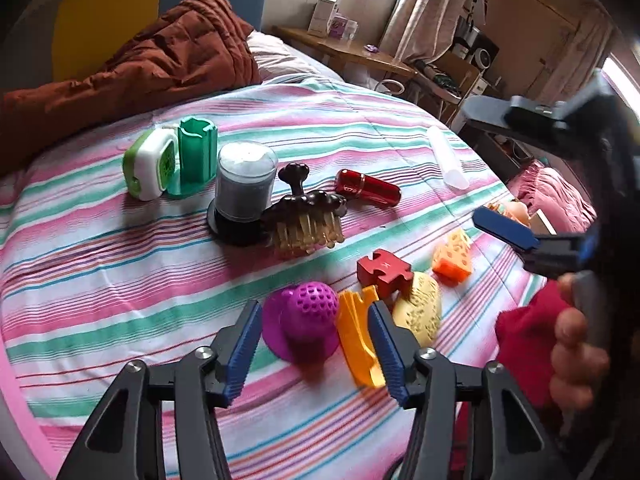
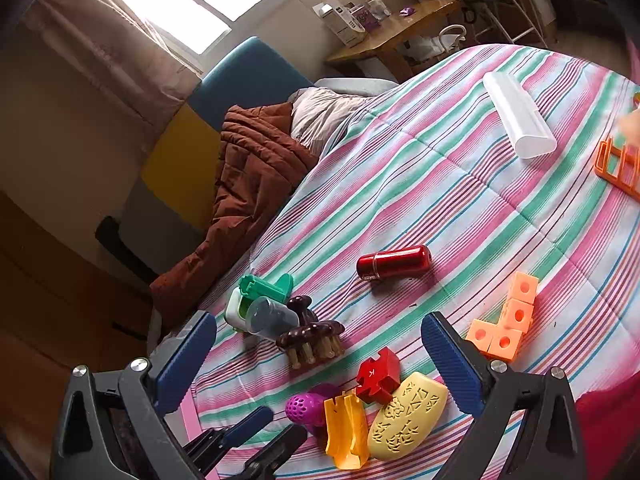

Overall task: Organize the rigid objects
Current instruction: 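Close the left gripper around the magenta perforated cup-shaped toy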

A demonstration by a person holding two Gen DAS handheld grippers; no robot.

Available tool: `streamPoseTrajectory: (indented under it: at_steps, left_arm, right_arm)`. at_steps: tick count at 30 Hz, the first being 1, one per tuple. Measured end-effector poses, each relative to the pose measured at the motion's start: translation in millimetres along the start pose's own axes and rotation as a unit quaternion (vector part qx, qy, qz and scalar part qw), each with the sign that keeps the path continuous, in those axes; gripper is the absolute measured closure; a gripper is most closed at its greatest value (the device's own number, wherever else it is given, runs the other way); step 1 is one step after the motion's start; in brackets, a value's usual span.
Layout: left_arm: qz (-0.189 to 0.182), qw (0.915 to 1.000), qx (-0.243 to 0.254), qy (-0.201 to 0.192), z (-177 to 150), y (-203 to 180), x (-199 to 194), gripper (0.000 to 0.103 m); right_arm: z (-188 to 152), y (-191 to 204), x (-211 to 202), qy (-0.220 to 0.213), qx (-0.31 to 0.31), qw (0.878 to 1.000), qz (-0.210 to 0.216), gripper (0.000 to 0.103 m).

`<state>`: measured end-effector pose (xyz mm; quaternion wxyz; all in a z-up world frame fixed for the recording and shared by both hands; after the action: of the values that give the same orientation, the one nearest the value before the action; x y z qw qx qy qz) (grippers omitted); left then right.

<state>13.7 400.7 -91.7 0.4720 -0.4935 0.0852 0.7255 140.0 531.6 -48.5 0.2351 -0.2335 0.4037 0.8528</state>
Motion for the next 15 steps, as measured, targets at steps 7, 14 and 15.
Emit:
streamPoseTrajectory:
  at_steps: [7,14,15]
  left_arm:
    - [0.013,0.9992,-0.024,0.029,5,10,30,0.067]
    - [0.009,0.9996,-0.022,0.012,-9,27,9,0.068]
    - [0.015,0.9995,-0.024,0.013,-15,32,4,0.068]
  right_arm:
    - [-1,1,3,0.010,-0.004,1.000,-0.003,0.000]
    - [-2,1,6,0.014,-0.010,1.000,-0.015,0.000]
    - [-2,1,7,0.016,-0.010,1.000,-0.014,0.000]
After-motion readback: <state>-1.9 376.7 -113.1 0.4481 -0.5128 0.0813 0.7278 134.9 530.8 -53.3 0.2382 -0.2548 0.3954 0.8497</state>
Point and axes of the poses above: each gripper's, at about its wrist camera, not at the fingertips, and x roughly the way its jaws point, y to its left, z to its top, the point moved 2 cm from there along x, roughly the way its jaws point, and after that the axes turned 7 degrees about -x, right-handed, at the moved point
